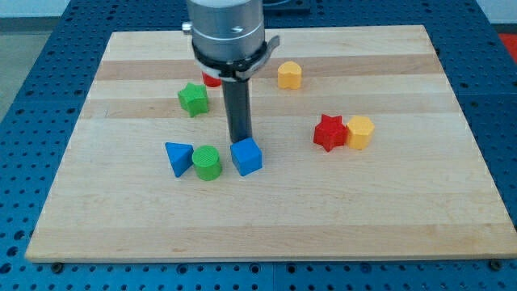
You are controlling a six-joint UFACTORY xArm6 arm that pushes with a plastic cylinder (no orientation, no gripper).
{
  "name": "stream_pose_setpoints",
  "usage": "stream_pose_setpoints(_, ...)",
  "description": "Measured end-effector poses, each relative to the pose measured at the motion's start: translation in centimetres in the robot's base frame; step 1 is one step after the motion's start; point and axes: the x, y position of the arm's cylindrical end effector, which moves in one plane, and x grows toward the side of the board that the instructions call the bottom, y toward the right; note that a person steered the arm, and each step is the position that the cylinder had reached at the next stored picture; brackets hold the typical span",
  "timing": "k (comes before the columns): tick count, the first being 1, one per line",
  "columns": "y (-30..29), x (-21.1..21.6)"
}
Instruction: Slightly move the green star towards the left of the of the board
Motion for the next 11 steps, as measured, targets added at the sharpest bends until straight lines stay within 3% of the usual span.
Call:
stream_pose_setpoints(3,-1.2,-8.2)
stream_pose_setpoints(9,-13.7,-9.9)
stream_pose_setpoints(11,-14.9,-6.8)
